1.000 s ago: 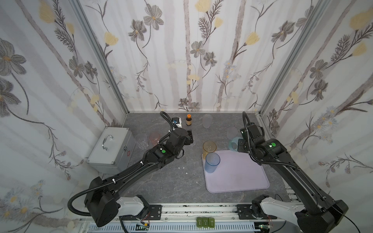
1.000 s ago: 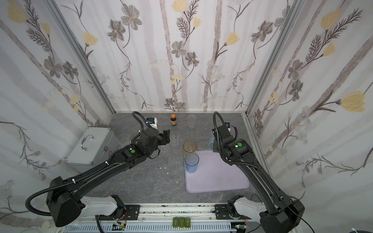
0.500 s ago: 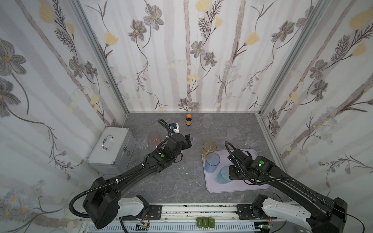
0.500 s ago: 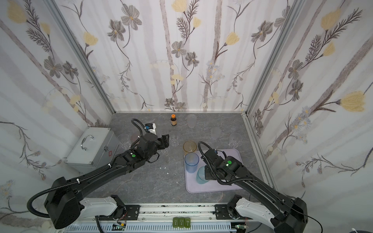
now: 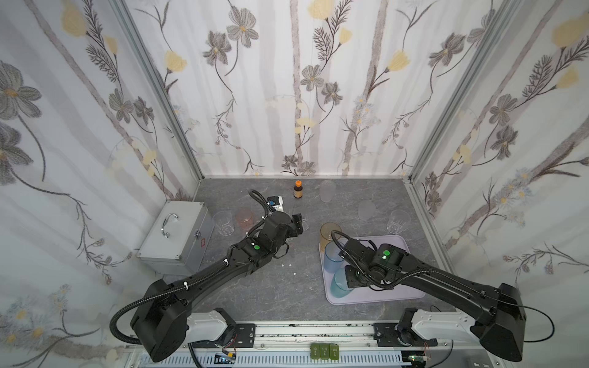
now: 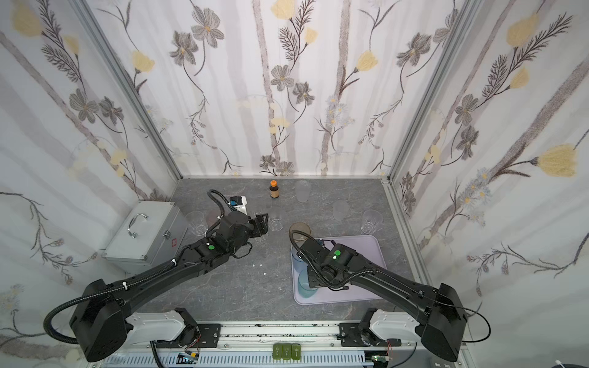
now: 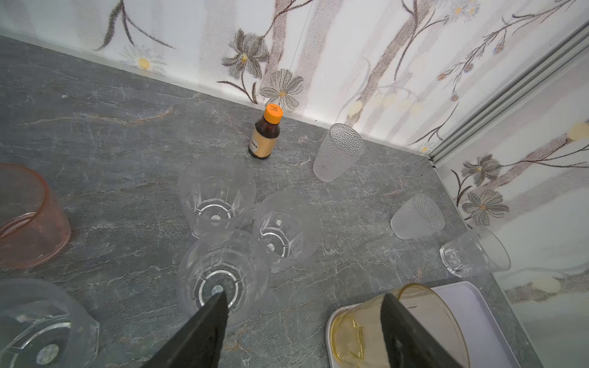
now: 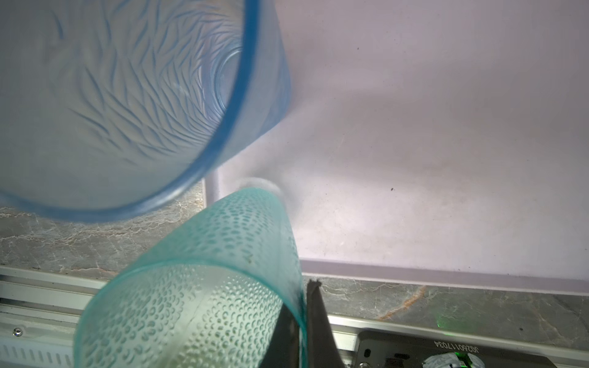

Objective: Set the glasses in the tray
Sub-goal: 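Carry the teal cup onto the tray with the right gripper while left arm withdraws, then open the right gripper to release the teal cup and lift away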

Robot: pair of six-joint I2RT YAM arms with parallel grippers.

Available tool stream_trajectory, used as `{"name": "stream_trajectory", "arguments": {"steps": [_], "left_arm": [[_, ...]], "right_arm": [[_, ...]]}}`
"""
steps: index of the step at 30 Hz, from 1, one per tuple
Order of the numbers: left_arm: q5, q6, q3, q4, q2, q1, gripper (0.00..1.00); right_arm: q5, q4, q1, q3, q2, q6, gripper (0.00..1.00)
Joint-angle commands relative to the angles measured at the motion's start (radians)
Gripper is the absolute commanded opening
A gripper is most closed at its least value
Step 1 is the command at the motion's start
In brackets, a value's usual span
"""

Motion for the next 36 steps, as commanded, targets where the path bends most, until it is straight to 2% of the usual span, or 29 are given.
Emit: {"name": "stream_trajectory", "arguments": {"steps": [1,12,23,29,36], "left_arm": [[0.0,-0.009,0.003,0.031,0.003,0.002,0.78],[0.004,-0.007,0.003,0.033,0.012,0.004,0.78],[0.009,-0.004,0.004,0.036,0.029,0.007,0.78],[0.014,-0.004,0.001,0.037,0.032,0.007,0.78],[0.015,-0.007,-0.008,0.036,0.038,0.008,0.77]], "right_arm": [[0.026,0.048,0.002,0.004,0.021,-0.014,0.05],[-0.003,0.08,0.002,-0.008,0.047,-0.027,0.05],[0.022,0.054,0.001,0.02,0.071,-0.054,0.06],[-0.015,0.08,0.001,0.031,0.094,-0.066,0.13],[-0.082,0.072,-0.035,0.057,0.052,-0.101,0.33]]}}
